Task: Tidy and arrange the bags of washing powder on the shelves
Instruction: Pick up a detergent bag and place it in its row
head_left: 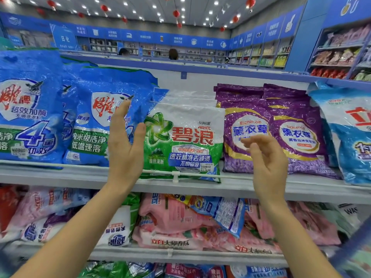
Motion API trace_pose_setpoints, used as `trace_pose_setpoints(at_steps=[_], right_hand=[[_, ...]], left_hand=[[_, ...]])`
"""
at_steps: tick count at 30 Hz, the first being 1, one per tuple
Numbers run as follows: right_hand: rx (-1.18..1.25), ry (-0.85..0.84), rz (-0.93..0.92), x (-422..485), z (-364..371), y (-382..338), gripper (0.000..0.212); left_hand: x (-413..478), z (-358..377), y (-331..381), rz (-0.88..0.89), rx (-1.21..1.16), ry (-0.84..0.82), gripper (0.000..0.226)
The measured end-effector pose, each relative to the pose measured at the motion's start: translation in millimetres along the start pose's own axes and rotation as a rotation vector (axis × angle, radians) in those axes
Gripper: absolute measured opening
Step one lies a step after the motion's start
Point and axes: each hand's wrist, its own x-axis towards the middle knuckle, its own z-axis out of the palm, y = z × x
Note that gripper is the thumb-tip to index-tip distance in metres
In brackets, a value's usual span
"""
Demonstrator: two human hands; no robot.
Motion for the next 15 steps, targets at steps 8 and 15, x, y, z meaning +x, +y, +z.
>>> trace_pose_setpoints(at_steps=[8,15], right_hand=[[-0.337,-0.17,-0.023,-111,-44,57,0.023],[-0.815,-0.627,0.218,-134,-34,131,0.056]], left_hand=[[-117,-53,-39,0.046,0.153,0.064,0.013],[-171,-5,-95,-0.322,0.56,-0.476,0.037]])
